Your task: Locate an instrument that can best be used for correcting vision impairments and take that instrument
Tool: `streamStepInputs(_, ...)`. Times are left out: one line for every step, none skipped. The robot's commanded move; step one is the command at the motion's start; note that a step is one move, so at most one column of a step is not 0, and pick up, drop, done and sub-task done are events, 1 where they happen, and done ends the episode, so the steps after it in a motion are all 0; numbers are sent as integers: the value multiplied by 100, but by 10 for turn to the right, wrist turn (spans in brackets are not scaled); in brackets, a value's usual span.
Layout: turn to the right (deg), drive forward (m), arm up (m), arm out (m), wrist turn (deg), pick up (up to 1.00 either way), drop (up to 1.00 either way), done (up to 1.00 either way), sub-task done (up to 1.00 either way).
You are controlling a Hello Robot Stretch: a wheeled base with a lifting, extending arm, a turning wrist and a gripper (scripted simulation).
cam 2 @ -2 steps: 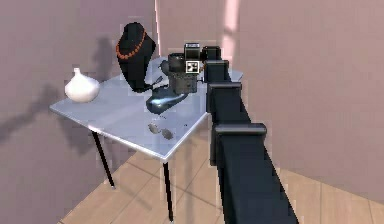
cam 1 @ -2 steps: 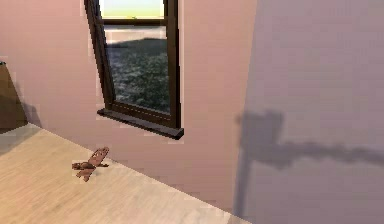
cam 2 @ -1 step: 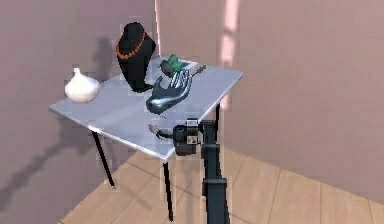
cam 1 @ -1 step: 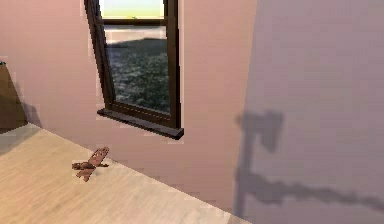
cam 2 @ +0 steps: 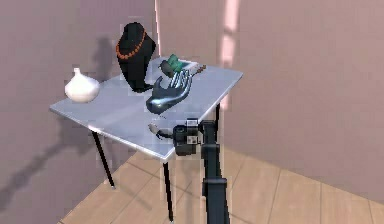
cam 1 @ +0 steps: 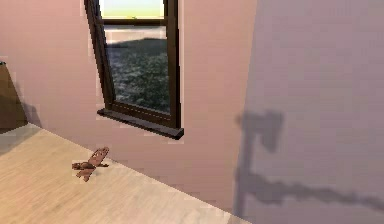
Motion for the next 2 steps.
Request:
streamStepInputs(0, 0, 10, 0, 0, 0, 0, 0, 0)
streamStepInputs(0, 0, 0, 0, 0, 0, 0, 100, 0)
